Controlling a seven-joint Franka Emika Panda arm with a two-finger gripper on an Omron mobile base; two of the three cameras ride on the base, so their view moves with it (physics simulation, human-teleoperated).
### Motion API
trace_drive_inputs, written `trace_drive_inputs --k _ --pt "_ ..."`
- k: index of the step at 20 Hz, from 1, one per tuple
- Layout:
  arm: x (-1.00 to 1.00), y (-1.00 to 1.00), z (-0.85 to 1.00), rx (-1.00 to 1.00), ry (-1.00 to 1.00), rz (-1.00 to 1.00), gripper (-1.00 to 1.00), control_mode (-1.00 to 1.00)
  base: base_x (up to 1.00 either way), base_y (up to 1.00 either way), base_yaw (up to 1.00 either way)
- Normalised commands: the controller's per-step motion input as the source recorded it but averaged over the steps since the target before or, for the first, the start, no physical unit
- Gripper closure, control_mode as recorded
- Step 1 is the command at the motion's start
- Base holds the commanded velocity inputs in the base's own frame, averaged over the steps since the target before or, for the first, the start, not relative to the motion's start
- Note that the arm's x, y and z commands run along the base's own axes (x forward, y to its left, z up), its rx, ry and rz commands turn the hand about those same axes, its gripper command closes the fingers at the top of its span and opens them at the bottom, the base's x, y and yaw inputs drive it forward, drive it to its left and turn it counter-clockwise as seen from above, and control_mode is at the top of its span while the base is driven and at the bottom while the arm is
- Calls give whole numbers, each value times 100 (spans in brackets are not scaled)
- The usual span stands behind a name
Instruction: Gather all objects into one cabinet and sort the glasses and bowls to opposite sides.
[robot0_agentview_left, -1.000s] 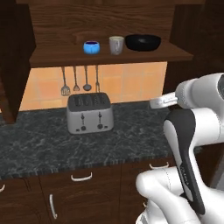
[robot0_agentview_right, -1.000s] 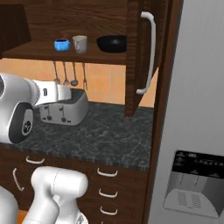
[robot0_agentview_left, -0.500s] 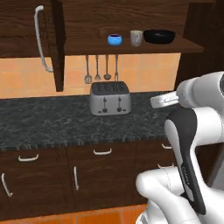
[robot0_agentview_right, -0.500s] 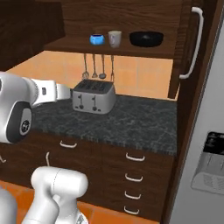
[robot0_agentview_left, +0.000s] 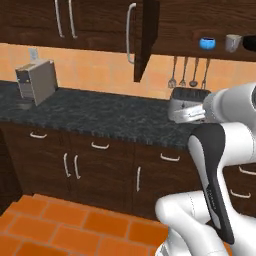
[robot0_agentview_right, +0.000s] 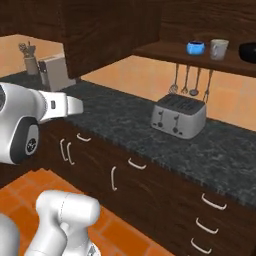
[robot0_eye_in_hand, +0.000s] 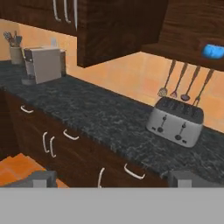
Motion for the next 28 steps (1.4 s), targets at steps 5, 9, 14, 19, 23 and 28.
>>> trace_drive_inputs --k 5,9,14,19,23,28 --pt "0 0 0 0 0 0 -100 100 -53 49 63" --pt "0 0 0 0 0 0 -100 100 -12 48 63" --pt "0 0 0 0 0 0 -100 100 -1 54 61" --pt "0 0 0 0 0 0 -100 100 49 1 46" --pt "0 0 0 0 0 0 -100 100 97 0 51" --pt "0 0 0 0 0 0 -100 100 64 0 61"
